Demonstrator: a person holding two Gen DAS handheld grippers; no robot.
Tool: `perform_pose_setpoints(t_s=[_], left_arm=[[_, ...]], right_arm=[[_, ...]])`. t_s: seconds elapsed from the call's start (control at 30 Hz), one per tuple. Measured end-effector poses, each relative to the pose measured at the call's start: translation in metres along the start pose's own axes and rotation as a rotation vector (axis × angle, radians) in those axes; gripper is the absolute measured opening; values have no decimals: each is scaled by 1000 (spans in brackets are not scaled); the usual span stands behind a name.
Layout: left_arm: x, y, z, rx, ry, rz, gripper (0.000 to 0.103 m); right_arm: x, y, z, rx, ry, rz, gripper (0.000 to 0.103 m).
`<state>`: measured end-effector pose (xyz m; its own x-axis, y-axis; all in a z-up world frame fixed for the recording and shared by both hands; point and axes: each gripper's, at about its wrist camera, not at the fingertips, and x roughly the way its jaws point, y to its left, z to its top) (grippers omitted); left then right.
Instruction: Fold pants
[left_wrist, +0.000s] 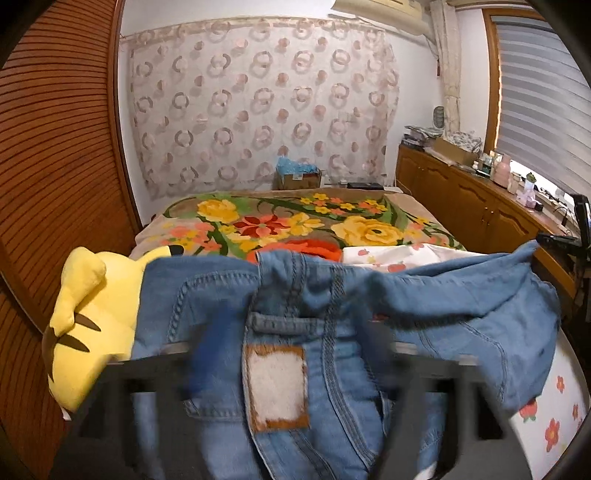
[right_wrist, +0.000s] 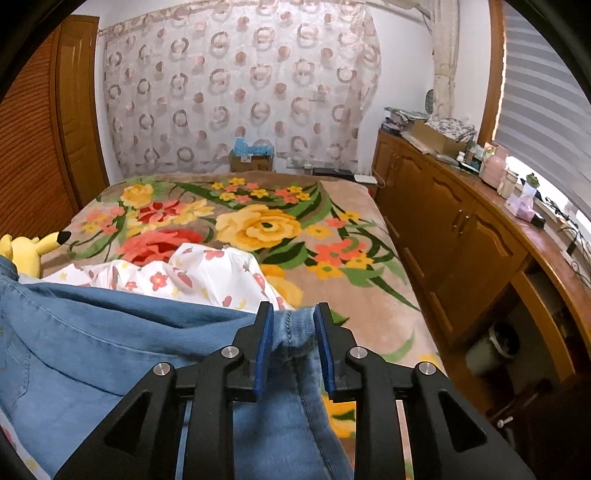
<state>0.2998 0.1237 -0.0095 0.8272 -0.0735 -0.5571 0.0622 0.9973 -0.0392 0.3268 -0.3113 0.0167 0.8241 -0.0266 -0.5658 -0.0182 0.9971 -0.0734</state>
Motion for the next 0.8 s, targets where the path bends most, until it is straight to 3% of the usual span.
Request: perform_pose_setpoints(t_s=[0.03,0.23,0.5,0.8], left_arm=[[-2,-1,-3,-6,-4,-18,84],[-8,-21,-16,2,23,-85,84],[-1,-59,-42,25,84,-192,84],[18,-73,-70,55,173,-208,84]], right_arm=[[-4,0,-4,2,-7,3,36],[-33,4,-23,-2,-32,42,51],[-50,-4,-48,-14,29,98,52],[-50,-41,-76,36,134,58,52]])
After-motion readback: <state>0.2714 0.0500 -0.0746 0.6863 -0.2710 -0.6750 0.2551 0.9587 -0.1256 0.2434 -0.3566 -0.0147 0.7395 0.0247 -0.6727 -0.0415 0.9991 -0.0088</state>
